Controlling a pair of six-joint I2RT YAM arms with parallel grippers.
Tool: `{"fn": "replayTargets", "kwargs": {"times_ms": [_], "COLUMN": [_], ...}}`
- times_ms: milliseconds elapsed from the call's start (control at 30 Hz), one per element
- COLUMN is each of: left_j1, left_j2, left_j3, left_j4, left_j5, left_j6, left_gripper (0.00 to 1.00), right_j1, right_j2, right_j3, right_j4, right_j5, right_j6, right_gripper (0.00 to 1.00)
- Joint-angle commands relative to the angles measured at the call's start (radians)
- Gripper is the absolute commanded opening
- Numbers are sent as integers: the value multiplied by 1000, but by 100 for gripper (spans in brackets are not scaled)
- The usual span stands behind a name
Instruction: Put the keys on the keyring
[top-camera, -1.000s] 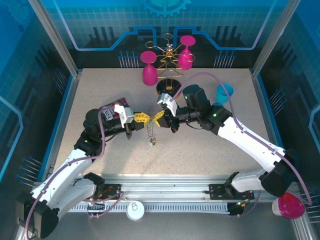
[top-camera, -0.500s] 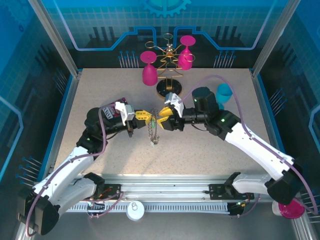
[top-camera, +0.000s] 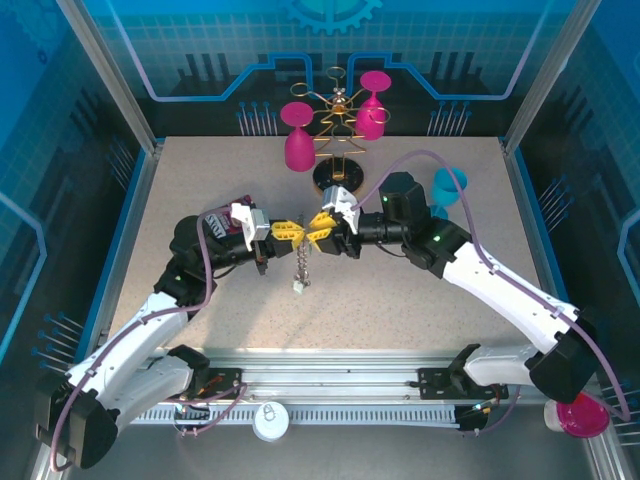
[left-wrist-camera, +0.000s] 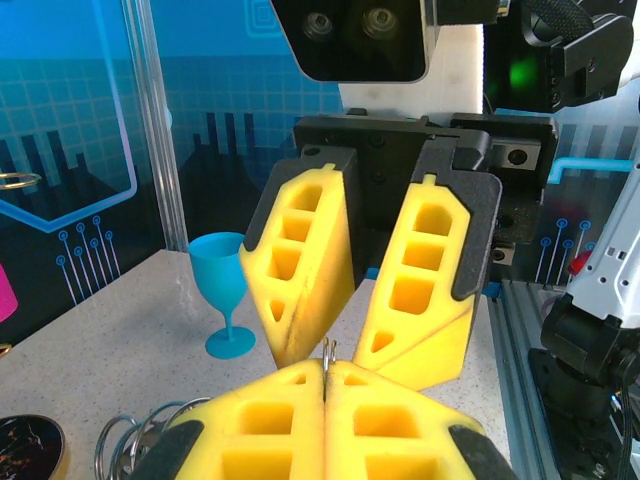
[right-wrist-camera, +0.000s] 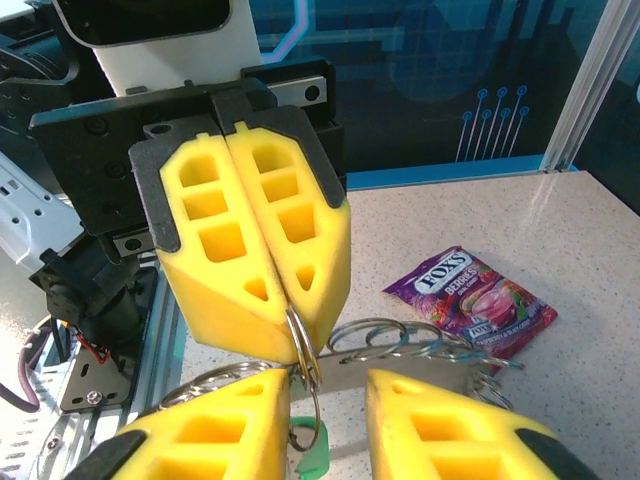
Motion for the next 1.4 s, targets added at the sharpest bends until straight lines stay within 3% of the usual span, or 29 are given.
{"fn": "replayTargets", "kwargs": {"times_ms": [0,200,367,433,700,1167,1300,1367], "left_j1": [-5,-6,-6,-6,-6,-8,-10,-10], "left_j2": [-2,-2,-8,-20,-10,34,36,31], "left_j3": [25,27,27,27,127,220,229,227], "left_j4": [56,58,31,-9,-416,-598,-591,-580], "left_j5": [22,22,-2,-16,-4,5,10,10], "left_j6": [-15,-16,-6,27,285,422,426,423], "left_gripper": [0,0,0,12,15,11,0,0], "right_j1": [15,20,19,20,46,183,195,179], "right_j2": [12,26,30,36,119,350,391,372], "right_j3": [39,50,88,124,317,686,743,721], "right_j4": [33,31,-48,-124,-477,-929,-969,-925], "right_j5": [-31,-55,-32,-18,62,252,247,212], "right_j6": [-19,-15,-42,-77,-208,-434,-439,-412], "right_gripper": [22,0,0,0,0,0,0,0]}}
